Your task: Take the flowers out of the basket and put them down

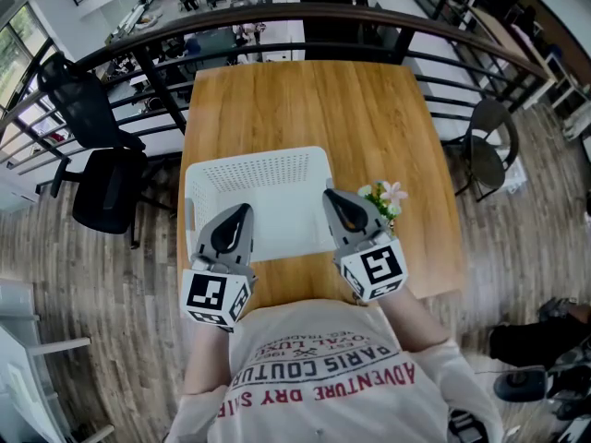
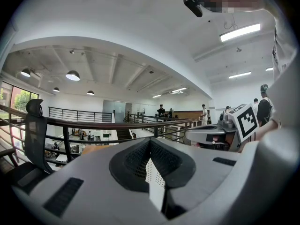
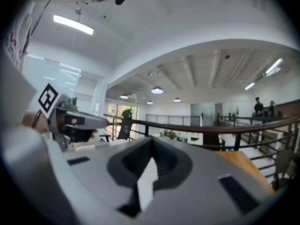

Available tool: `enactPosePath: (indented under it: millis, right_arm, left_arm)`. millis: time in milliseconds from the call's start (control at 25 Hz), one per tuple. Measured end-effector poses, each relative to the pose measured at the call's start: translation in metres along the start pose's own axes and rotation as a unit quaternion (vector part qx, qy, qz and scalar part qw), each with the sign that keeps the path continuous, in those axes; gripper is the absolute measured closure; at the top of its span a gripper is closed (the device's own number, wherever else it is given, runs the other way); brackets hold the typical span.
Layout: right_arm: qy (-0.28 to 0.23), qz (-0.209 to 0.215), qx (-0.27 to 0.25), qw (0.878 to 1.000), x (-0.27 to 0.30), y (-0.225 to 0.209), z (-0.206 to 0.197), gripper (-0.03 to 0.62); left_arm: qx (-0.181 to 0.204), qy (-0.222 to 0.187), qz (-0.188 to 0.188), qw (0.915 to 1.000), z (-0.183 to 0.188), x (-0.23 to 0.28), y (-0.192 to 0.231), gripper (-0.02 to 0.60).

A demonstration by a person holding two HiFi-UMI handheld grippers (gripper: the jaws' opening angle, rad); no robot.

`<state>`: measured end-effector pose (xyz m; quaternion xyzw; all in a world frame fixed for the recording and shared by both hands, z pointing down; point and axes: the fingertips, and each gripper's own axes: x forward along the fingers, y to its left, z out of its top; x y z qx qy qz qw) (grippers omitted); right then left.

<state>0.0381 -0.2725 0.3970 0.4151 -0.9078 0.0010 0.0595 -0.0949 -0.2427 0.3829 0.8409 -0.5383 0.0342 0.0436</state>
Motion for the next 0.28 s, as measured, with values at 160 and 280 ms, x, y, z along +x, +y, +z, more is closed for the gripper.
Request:
enactPosePath:
  millis: [160, 280]
  right_arm:
    - [-0.001, 0.001, -0.001, 1.000, 0.0040, 0.0018, 0.0022, 0.566]
    - [0.001, 0.001, 0.002, 1.000, 0.0053, 0.0018, 0.0024, 0.566]
  left_arm:
    - [-0.001, 0.000, -0.003, 1.0000, 0.0019, 0.0018, 0.0012, 0.555]
    - [-0.002, 0.000, -0.004, 1.0000, 0.0027, 0.0033, 0.0011, 0.555]
